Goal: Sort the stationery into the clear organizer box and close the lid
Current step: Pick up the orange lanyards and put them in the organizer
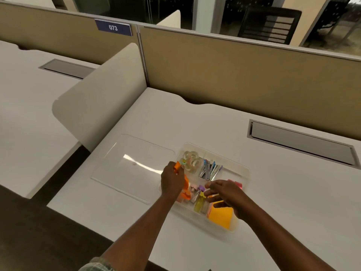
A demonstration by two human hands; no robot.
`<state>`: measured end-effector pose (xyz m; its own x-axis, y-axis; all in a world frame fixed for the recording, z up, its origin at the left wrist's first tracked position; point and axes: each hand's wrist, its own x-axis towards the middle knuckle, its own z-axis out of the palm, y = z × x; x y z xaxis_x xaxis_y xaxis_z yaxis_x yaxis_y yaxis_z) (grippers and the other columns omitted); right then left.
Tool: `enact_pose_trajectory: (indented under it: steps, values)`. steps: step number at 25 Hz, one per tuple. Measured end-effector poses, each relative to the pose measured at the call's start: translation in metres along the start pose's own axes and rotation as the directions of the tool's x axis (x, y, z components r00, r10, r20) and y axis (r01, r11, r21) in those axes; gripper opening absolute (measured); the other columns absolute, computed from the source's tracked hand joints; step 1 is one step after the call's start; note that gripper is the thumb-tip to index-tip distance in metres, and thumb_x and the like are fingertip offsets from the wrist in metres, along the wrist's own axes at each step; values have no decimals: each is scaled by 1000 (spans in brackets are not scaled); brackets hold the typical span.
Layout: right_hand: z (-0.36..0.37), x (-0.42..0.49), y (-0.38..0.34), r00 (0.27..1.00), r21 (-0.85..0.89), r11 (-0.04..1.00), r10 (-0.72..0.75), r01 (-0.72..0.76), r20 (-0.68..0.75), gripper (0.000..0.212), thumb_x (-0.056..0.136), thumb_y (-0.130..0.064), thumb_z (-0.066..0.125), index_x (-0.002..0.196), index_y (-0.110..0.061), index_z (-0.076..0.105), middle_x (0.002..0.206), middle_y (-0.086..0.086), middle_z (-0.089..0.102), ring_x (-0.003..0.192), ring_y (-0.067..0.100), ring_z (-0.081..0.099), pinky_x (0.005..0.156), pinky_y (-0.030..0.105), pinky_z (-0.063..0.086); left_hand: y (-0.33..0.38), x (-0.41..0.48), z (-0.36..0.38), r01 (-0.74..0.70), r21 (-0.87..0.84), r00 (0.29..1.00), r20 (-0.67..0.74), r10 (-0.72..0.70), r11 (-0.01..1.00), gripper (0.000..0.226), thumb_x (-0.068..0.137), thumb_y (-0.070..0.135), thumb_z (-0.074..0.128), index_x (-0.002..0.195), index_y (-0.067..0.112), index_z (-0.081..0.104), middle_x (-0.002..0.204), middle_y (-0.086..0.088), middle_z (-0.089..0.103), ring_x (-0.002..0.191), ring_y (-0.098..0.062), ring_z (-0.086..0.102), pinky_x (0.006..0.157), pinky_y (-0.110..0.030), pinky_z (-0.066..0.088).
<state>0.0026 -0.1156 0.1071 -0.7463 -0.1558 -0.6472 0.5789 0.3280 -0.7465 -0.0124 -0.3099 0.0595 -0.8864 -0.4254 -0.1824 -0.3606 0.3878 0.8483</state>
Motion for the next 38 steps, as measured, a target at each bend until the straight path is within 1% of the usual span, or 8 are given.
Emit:
enact_pose_trajectory:
  steps: [5, 12, 17, 20, 23, 28, 32, 38]
  values:
    - [11, 8, 7, 993, -143, 987, -82, 70, -82, 13, 96, -32, 59, 100, -24, 69, 96, 0, 74, 89, 20, 71, 78, 36, 60, -17, 1, 10, -288, 567, 952, 260, 164, 772, 42, 90, 36, 55, 126, 14, 54, 116, -16, 54, 107, -32, 53, 86, -40, 48]
    - [34, 21, 15, 939, -500, 829, -334, 252, -80, 18, 94, -31, 61, 110, -25, 70, 110, -8, 71, 99, 7, 62, 79, 21, 47, -48, -7, 7, -580, 589, 814, 445, 374, 563, 64, 79, 62, 56, 128, 22, 49, 128, -8, 50, 108, -26, 51, 80, -33, 47]
    - [35, 28, 18, 912, -609, 741, -404, 284, -66, 24, 94, -30, 61, 116, -23, 66, 118, -2, 67, 101, 9, 61, 83, 22, 48, -63, -3, 0, -572, 485, 808, 472, 352, 662, 38, 93, 49, 52, 124, 28, 57, 126, -4, 54, 102, -21, 52, 71, -25, 42]
    - [32, 31, 32, 826, -760, 577, -556, 298, -98, 41, 96, -41, 56, 133, -25, 56, 140, -1, 56, 127, 16, 52, 101, 28, 43, -61, 1, -2, -505, 472, 858, 367, 360, 723, 25, 97, 36, 50, 114, 23, 62, 109, -5, 59, 90, -21, 60, 68, -26, 48]
    - [29, 38, 55, 841, -860, 460, -536, 222, -70, 62, 97, -54, 41, 153, -31, 28, 164, 1, 21, 152, 23, 18, 122, 43, 20, -60, 5, -2, -434, 575, 901, 282, 331, 693, 25, 97, 34, 50, 115, 20, 59, 103, -3, 59, 81, -20, 61, 64, -26, 49]
    - [19, 48, 95, 875, -946, 290, -484, 141, -18, 75, 94, -68, 13, 156, -33, -9, 164, -1, -22, 150, 25, -25, 123, 54, -3, -60, 8, 6, -421, 709, 907, 340, 249, 566, 28, 95, 36, 53, 117, 18, 56, 109, -4, 61, 90, -19, 60, 66, -26, 46]
    - [5, 45, 96, 830, -923, 360, -550, 133, -95, 75, 94, -67, 19, 158, -31, 2, 166, 1, -9, 154, 25, -11, 124, 52, 1, -48, 9, 7, -445, 709, 894, 312, 321, 547, 37, 84, 36, 59, 115, 17, 59, 105, -9, 59, 86, -27, 57, 61, -32, 43]
    - [-30, 33, 87, 765, -636, 769, -371, -64, -526, 76, 96, -46, 52, 157, -17, 17, 163, 16, 22, 147, 37, 28, 114, 52, 32, -48, 16, -9, -382, 630, 908, 121, 401, 676, 40, 81, 44, 59, 104, 10, 56, 98, -9, 54, 84, -25, 52, 65, -36, 46]
